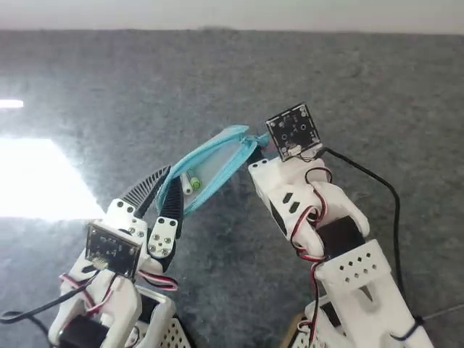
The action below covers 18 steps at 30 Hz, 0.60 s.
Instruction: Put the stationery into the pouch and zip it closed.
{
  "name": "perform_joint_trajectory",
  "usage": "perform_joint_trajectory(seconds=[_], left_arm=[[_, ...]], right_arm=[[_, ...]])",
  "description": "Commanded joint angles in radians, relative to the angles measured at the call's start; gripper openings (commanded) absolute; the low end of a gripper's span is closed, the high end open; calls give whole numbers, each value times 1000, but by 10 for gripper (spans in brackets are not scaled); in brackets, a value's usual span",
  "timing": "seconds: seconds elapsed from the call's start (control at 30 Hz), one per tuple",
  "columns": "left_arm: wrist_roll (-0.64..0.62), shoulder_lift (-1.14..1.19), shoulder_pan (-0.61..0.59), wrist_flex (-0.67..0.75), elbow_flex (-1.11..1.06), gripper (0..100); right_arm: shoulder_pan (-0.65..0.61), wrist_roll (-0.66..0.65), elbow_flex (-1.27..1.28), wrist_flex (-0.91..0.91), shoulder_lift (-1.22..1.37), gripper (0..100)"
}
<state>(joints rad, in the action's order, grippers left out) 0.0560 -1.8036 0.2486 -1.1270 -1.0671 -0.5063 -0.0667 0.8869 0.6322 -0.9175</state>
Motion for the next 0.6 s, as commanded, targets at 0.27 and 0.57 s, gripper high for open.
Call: perform_joint_trajectory(seconds=[0.27,0.57], left_arm=[[9,-18,5,41,12,11],[9,-18,5,118,-90,11]], right_arm=[[45,-153,-143,54,-21,7],[15,-155,-502,394,-94,7]])
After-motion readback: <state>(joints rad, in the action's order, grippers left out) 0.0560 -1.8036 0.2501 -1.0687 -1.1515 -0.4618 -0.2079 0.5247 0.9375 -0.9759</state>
